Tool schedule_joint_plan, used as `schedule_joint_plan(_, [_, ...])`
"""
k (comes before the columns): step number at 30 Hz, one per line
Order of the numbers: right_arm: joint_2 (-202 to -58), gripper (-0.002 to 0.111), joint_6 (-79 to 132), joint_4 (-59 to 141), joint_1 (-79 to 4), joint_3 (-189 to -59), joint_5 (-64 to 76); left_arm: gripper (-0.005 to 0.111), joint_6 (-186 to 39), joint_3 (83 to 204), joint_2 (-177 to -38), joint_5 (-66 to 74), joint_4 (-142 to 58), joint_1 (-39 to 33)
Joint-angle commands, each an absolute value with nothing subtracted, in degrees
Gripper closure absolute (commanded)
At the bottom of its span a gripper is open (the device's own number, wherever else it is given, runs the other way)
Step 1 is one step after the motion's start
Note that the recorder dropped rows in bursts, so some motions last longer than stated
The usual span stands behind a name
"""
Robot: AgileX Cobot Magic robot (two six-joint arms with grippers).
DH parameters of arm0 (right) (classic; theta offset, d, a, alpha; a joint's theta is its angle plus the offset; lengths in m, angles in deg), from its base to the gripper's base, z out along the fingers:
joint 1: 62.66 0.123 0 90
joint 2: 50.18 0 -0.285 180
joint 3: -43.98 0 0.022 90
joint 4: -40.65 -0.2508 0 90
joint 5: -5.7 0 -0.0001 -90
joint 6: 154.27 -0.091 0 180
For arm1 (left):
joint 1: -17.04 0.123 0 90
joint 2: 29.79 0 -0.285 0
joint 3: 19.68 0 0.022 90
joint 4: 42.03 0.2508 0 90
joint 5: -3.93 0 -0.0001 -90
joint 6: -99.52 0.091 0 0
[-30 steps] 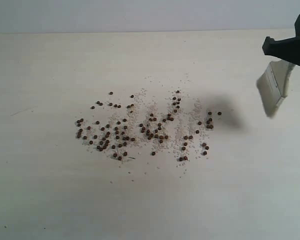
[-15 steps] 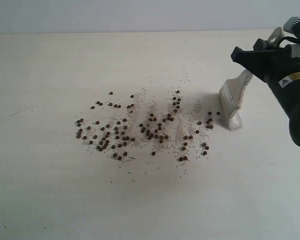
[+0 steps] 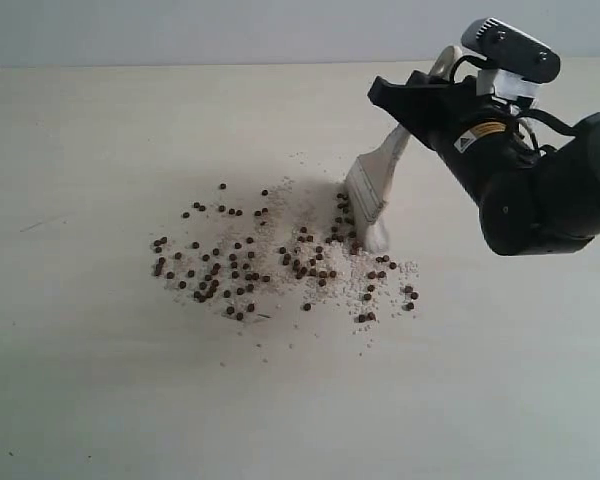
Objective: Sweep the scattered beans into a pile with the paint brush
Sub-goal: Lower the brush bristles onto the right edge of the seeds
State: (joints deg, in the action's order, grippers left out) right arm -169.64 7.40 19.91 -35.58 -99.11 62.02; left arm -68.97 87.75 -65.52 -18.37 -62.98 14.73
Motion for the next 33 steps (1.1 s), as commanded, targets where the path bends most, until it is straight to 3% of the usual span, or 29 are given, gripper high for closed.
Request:
schedule_joint_plan(1, [-168.3, 0.108, 9.5, 19.6, -35.3, -99.2, 58.9, 0.107, -68.8, 87.6, -65.3, -18.3, -63.4, 14.5])
schedule_joint_plan(17, [-156.7, 0.108, 23.6, 14.3, -35.3, -98.7, 49.5, 0.107, -68.8, 87.6, -65.3, -18.3, -63.4, 14.5])
schedule_joint_plan(33, [-144.5, 0.108, 16.8, 12.2, -35.3, -76.6, 69.5, 0.107, -68.8, 87.6, -65.3, -18.3, -63.4, 14.5])
